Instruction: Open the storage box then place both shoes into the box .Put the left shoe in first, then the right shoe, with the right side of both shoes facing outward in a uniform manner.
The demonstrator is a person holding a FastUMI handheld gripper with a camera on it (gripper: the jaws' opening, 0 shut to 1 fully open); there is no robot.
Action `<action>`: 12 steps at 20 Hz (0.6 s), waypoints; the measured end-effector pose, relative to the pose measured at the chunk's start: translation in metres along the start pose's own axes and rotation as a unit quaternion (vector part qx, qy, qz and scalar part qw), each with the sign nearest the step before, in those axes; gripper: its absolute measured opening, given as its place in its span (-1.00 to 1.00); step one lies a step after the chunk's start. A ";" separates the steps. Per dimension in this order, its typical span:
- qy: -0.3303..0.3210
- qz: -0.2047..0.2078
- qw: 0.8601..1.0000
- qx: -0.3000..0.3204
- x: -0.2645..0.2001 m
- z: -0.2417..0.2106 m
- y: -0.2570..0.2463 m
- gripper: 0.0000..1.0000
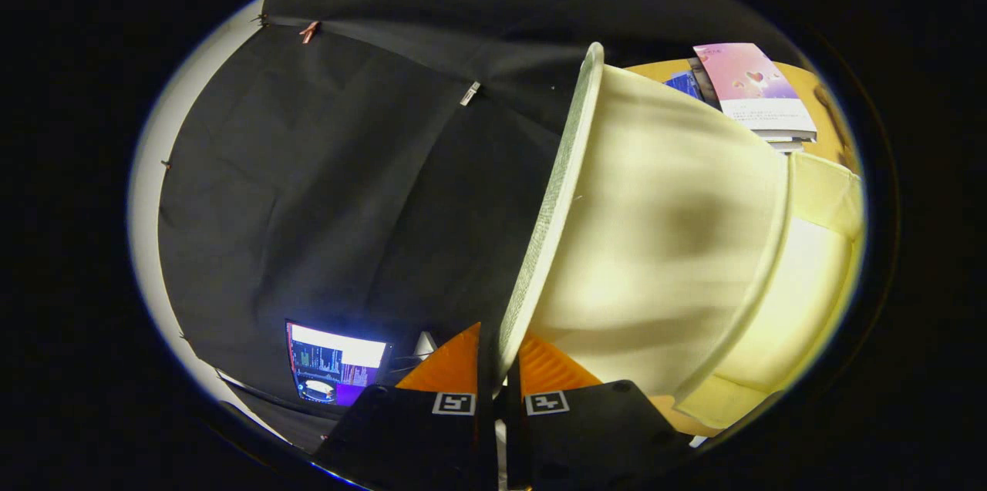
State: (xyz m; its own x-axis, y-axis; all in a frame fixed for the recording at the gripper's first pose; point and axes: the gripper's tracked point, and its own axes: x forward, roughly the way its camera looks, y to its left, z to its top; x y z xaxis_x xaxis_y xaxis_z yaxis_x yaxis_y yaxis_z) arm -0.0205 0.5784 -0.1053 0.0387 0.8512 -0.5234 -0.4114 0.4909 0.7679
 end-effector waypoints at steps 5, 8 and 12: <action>-0.025 -0.049 0.998 -0.026 0.037 0.013 -0.029 -0.52; -0.053 -0.079 0.994 -0.055 0.031 0.023 -0.046 0.28; -0.116 -0.136 0.977 -0.114 -0.025 0.046 -0.080 0.97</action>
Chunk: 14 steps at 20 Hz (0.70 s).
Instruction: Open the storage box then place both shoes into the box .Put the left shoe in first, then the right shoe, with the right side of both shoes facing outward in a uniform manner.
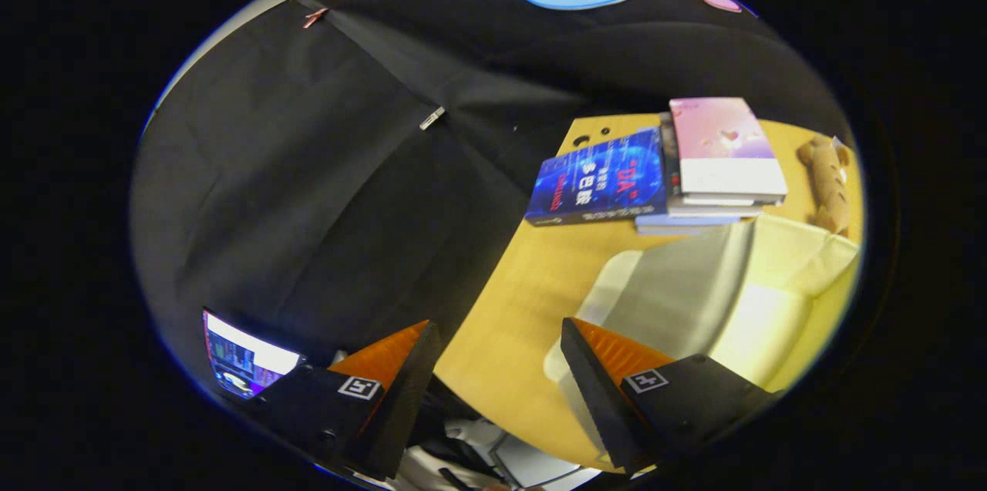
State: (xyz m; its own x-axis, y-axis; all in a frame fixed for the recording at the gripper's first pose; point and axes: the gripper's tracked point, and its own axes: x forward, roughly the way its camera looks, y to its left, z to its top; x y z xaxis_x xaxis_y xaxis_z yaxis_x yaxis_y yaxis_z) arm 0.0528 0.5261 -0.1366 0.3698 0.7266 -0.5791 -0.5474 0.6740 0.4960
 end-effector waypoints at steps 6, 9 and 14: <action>-0.084 -0.109 0.990 -0.031 -0.092 0.024 -0.110 0.97; -0.095 -0.176 0.979 -0.028 -0.143 0.012 -0.181 0.97; -0.095 -0.277 0.956 0.001 -0.216 -0.028 -0.293 0.97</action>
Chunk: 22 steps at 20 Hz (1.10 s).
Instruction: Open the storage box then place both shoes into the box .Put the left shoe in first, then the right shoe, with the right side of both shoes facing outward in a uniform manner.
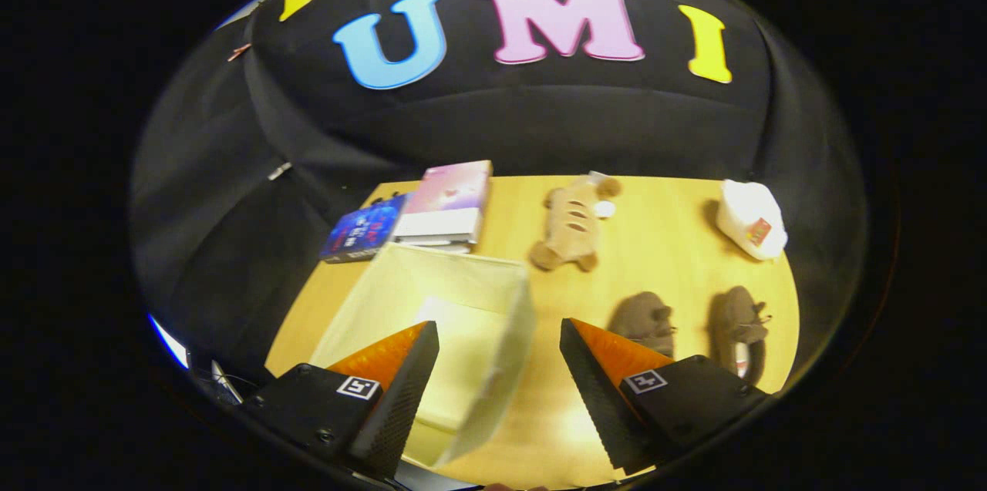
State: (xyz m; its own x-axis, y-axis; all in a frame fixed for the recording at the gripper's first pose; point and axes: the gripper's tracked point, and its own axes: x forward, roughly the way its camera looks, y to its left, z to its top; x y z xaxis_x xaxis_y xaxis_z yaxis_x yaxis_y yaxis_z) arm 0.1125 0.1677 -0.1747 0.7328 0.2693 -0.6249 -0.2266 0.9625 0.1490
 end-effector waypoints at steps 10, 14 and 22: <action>0.086 -0.091 0.992 0.004 0.024 -0.091 -0.161 0.97; 0.103 -0.097 0.990 0.010 0.065 -0.100 -0.181 0.97; 0.119 -0.073 0.990 0.007 0.111 -0.112 -0.174 0.21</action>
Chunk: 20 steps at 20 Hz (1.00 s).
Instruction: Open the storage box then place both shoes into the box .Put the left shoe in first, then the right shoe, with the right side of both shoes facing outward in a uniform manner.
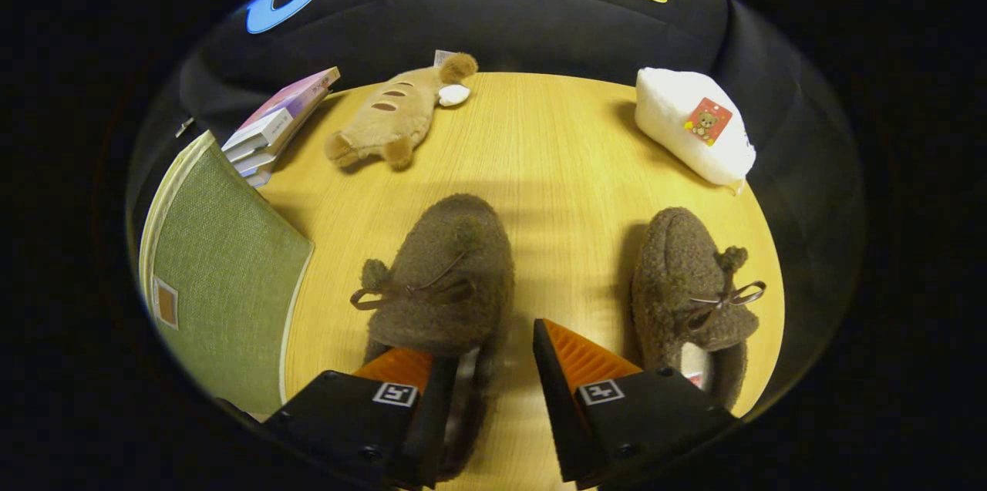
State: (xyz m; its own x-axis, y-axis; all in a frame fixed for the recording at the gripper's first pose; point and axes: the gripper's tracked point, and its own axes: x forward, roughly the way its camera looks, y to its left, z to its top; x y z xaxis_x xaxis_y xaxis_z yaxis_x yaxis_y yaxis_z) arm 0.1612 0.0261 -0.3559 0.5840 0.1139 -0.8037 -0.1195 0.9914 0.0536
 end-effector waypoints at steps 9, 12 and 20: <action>-0.009 0.007 0.999 0.036 0.002 0.002 -0.008 -0.87; -0.023 0.003 0.999 0.037 -0.019 0.013 -0.007 -0.87; -0.086 0.041 0.992 0.085 -0.123 0.081 0.023 -0.87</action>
State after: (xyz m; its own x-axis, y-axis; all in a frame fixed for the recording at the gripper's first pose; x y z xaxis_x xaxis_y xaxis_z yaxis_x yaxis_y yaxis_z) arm 0.1517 0.0405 -0.2081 0.7080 0.1887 -0.6806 -0.0428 0.9733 0.2253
